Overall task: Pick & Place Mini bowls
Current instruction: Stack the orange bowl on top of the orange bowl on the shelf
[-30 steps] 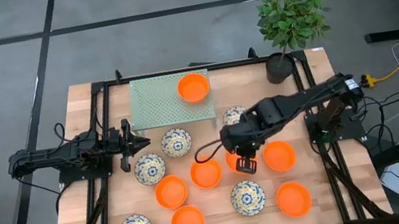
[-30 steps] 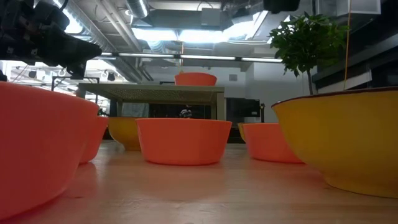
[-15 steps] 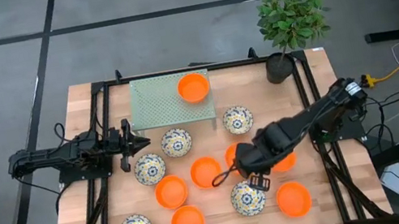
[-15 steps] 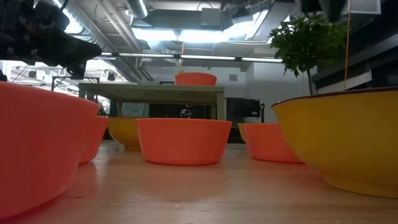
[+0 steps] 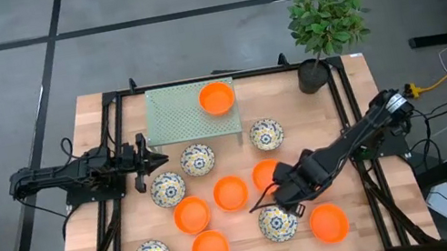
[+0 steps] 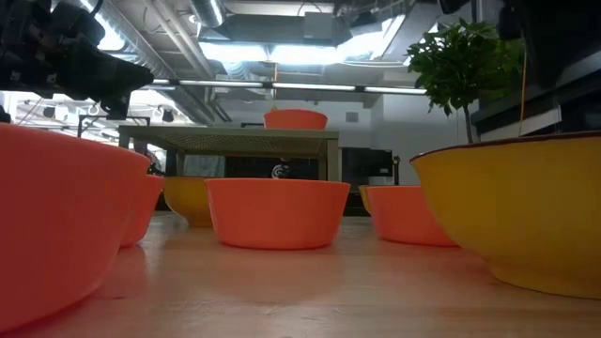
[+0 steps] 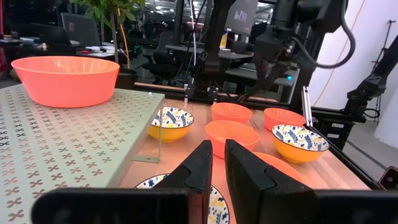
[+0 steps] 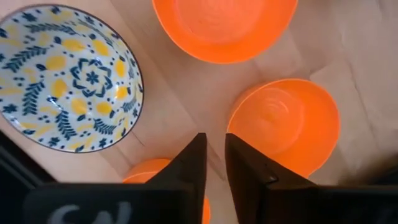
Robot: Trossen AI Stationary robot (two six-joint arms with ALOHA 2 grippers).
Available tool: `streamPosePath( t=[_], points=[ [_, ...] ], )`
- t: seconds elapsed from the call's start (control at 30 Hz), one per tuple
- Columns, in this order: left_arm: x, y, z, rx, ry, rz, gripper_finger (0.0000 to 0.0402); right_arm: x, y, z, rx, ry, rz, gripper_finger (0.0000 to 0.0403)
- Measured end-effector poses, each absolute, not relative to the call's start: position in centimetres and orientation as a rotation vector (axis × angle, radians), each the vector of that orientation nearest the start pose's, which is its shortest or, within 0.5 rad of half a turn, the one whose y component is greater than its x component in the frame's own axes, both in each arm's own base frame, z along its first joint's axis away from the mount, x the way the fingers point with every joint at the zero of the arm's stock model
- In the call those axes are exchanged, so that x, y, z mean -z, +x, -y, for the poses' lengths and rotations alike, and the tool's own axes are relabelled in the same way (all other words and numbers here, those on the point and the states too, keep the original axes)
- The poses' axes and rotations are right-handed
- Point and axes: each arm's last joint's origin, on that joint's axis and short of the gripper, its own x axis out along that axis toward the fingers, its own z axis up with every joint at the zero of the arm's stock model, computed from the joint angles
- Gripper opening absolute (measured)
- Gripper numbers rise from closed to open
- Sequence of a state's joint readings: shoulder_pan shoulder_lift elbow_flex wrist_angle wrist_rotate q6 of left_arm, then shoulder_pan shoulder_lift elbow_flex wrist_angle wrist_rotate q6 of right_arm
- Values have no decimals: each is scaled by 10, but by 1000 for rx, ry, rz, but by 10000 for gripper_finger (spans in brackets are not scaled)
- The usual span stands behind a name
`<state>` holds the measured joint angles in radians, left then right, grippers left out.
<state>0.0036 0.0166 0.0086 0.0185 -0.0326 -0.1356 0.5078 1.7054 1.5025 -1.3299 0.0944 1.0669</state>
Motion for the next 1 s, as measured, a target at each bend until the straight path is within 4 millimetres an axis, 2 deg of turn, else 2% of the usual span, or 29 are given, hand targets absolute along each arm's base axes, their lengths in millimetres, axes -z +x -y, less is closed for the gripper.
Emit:
streamPosePath(
  t=[0.23,0.4,0.67,1.0],
  points=[
    [-167,98,-1,-36,-136,13,38,-258,269,-149,518,422,-1445,135],
    [-167,98,-1,-36,-136,13,38,-244,265,-147,537,407,-1465,168],
    [-167,98,-1,-36,-136,13,38,-216,260,-144,584,441,-1472,176],
    [-167,98,-1,-36,-136,13,38,-188,248,-138,526,501,-1442,176]
  ],
)
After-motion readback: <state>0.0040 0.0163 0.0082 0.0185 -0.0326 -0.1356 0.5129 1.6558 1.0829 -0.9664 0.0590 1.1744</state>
